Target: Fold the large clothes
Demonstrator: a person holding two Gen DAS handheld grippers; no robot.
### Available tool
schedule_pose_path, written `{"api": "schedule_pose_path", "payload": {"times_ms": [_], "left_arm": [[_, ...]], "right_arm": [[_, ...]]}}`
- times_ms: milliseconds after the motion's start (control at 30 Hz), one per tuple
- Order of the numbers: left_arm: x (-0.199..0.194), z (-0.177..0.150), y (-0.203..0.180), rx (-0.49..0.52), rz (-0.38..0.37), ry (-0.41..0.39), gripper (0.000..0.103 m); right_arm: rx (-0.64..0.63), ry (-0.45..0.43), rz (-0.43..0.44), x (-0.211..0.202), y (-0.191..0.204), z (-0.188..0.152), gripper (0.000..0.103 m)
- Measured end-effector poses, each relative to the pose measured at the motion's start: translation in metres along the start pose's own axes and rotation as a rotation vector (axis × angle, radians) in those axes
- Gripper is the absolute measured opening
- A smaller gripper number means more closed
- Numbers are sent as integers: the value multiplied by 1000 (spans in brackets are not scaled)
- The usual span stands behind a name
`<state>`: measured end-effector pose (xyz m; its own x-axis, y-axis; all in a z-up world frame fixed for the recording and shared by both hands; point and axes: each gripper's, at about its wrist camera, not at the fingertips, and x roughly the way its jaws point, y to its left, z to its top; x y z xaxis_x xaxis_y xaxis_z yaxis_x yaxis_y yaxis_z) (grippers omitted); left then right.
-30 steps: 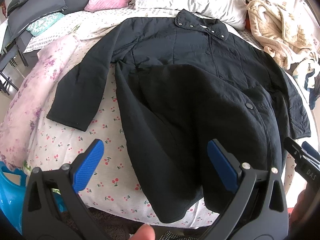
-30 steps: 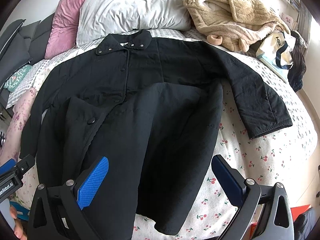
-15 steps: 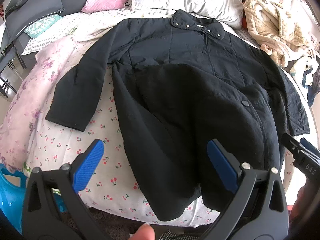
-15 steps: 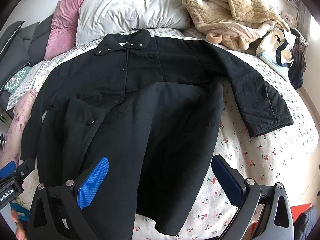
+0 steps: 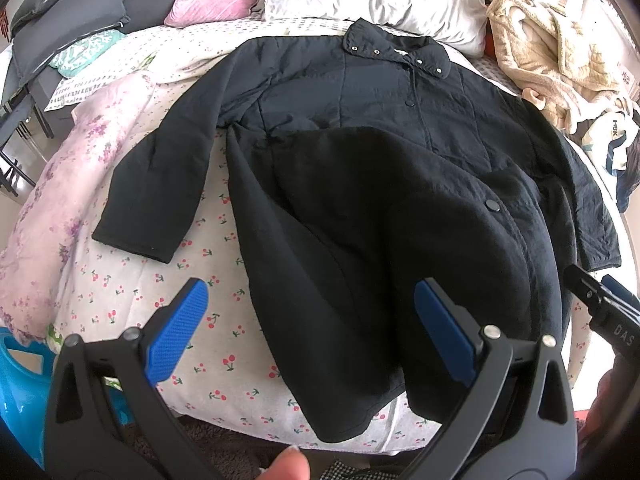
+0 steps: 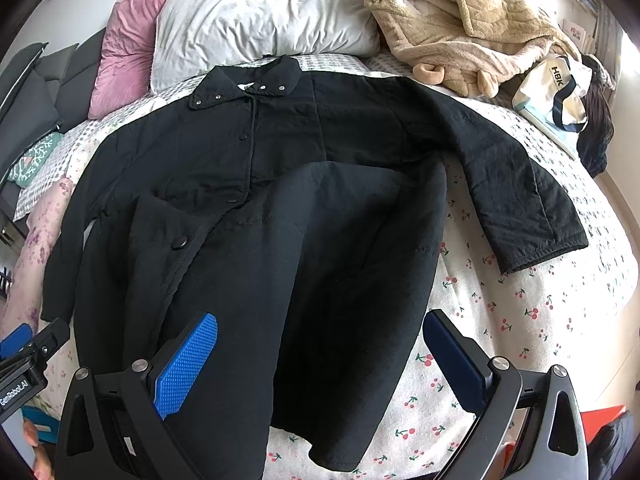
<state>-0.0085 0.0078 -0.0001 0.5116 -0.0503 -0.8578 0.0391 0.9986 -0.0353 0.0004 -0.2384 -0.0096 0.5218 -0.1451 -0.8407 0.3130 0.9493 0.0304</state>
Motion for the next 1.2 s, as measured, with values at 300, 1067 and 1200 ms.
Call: {"api": "schedule_pose_path", "payload": {"times_ms": [300,1067,1200], "left_arm": [[2,0,2,-2,1,1,102],[20,2,41,48,-239,61,102],[45,-8,61,1,-300,122,102]], "right_arm": [[0,1,-1,0,0,0,103],[54,50,169,16,-57,6,103],[145,127,298,40,-92,-6,103]]}}
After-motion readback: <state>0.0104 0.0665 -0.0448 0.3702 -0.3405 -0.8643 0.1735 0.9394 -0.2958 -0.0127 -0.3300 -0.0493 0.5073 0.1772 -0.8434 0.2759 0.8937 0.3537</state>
